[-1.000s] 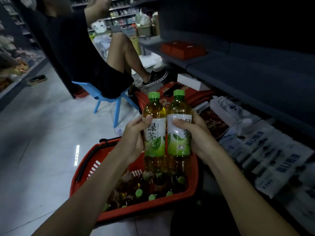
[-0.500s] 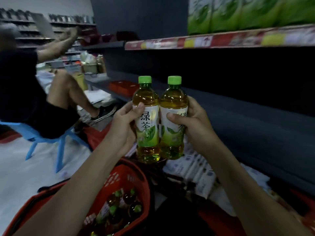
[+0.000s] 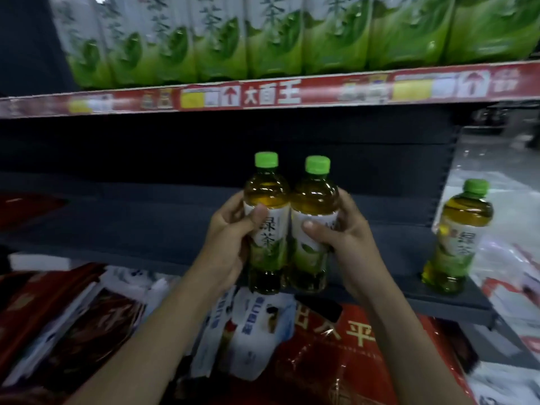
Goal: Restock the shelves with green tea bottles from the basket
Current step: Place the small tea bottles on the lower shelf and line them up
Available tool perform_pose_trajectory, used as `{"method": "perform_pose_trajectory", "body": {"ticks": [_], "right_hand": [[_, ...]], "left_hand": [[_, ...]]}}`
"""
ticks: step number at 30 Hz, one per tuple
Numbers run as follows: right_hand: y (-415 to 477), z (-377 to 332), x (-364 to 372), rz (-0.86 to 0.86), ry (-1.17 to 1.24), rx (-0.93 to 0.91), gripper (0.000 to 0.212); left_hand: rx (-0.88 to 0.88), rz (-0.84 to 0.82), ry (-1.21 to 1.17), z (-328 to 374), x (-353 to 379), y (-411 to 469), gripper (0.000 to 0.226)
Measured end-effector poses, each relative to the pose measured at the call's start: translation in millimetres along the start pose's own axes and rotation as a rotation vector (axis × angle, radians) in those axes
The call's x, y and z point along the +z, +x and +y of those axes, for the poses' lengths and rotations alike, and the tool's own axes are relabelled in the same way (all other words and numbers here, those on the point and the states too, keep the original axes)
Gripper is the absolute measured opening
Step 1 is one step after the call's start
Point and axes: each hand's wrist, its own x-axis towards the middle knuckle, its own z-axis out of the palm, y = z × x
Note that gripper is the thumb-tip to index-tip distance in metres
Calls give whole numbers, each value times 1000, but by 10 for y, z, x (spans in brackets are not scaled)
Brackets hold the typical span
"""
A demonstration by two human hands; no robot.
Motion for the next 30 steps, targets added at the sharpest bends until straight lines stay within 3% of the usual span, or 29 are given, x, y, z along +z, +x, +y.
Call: {"method": "perform_pose_trajectory", "body": {"ticks": [4, 9, 15, 21, 24, 27, 30], "right_hand": [[-45, 141, -614, 139, -113, -29, 61], [-144, 275, -1126, 209, -177, -26, 60], [-114, 320, -1364, 235, -309, -53, 62], [-207, 350, -1354, 276, -779, -55, 81], [-486, 339, -1378, 525, -993, -104, 63], [-715, 298, -1594, 823, -1021, -154, 68], [-669, 369, -1903, 744, -952, 95, 94]], "left_hand": [[-39, -116, -17, -557, 482, 248, 48], [-50, -247, -62, -1105, 828, 358, 35], [-22, -247, -20, -1325, 1114, 509, 45], [-5, -234, 169, -1440, 1094, 443, 51], [-7, -178, 406, -1536, 1070, 294, 70], [-6, -141, 552, -1637, 1079, 144, 98], [13, -95, 667, -1724, 1209, 24, 132]]}}
